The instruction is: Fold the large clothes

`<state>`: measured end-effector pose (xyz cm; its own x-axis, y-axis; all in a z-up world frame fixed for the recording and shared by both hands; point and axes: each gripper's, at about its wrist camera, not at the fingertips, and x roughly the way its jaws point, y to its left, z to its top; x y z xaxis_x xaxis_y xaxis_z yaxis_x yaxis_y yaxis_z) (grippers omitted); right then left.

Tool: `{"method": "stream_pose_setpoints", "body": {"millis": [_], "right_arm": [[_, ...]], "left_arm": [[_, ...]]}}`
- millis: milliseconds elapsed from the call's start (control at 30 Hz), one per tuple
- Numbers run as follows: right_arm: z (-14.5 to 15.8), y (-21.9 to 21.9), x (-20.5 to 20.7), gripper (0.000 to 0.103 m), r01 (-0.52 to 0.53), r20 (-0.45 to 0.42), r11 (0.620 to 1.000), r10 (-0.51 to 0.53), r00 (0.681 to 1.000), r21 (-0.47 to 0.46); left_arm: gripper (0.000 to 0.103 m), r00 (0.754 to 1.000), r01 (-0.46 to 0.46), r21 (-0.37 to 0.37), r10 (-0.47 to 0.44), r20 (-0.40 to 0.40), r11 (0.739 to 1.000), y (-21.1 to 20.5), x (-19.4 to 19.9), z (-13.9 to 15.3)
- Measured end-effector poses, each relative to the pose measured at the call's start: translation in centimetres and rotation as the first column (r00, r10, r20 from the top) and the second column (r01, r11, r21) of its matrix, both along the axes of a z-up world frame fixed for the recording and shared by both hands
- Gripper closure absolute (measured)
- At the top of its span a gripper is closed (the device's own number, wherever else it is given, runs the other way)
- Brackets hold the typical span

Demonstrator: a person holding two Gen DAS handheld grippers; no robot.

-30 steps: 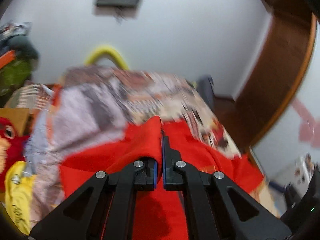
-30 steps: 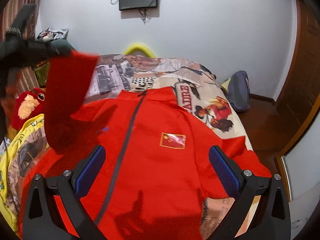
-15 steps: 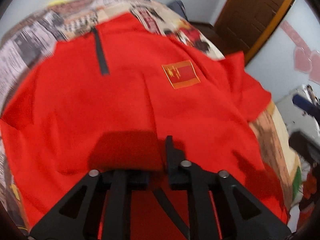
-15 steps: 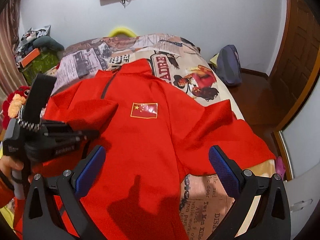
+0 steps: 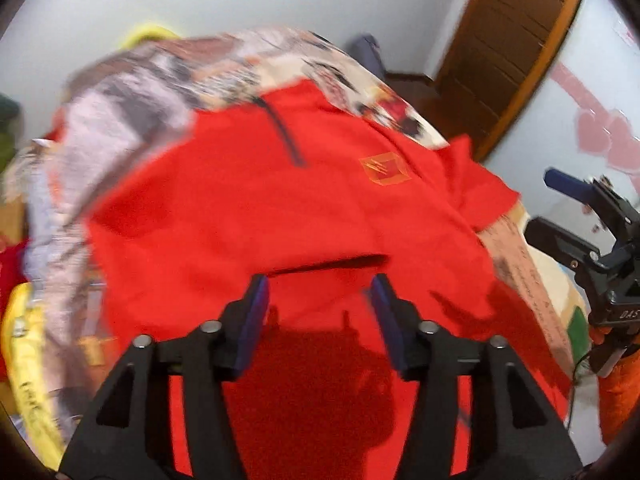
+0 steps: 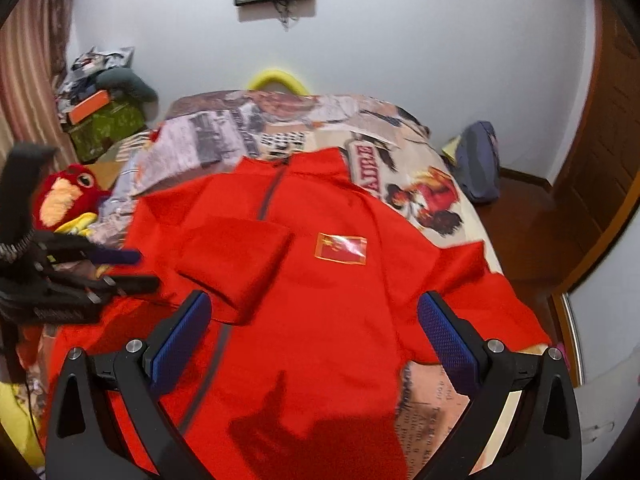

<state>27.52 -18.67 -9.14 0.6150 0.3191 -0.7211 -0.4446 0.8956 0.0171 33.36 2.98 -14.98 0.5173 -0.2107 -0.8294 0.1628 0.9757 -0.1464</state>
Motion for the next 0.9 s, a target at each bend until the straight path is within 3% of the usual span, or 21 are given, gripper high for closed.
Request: {"method": "stream_pose_setpoints", "body": {"millis": [133,233,500,633,733,800,833,900], "right_arm": [[-0.3,2.8,0.0,0.001,-0.093,-0.023,0.996,0.092,0.995,-0.012],[-1.4,5.3,0.6,0.001,-0.145,-0.065,0.989,0.142,0.988,-0.029],[-6.6,12.3,2.7,0.003,-0.27,-0.146,0.956,0.253,0.956,-0.112],[-9.6,14.4,4.0,0.021,-0.299,-0.204,0.935,0.261,0.944,-0.188],[-11.5,15.5,4.8,0.027,-0.316,-0.227,0.916,0.263,0.938,-0.245],[-12.1,15.9,5.1,0.032,-0.325,-0.22,0.914,0.274,0.936,-0.242],[-12.0,16.0,5.2,0.039,-0.32,-0.209,0.918,0.274,0.939,-0.235],[-12.0,16.1,5.5,0.058,-0.319,-0.208,0.921,0.275,0.939,-0.223]], "left_arm": [[0.047,0.993,-0.118,0.047,0.117,0.015,0.992,5.5,-1.1,0.9],[0.042,0.981,-0.191,0.094,0.192,-0.007,0.977,9.3,-1.8,-0.2],[0.043,0.943,-0.279,0.125,0.296,-0.154,0.952,16.2,-3.6,-7.5],[0.042,0.935,-0.267,0.129,0.289,-0.207,0.955,17.1,-3.4,-10.8],[0.041,0.937,-0.198,0.109,0.221,-0.271,0.974,16.6,-2.5,-13.8],[0.037,0.936,-0.186,0.135,0.217,-0.276,0.973,16.3,-1.9,-15.0],[0.027,0.941,-0.188,0.15,0.221,-0.255,0.971,16.1,-1.7,-15.3],[0.022,0.945,-0.203,0.17,0.238,-0.222,0.964,15.8,-1.2,-15.6]]}}
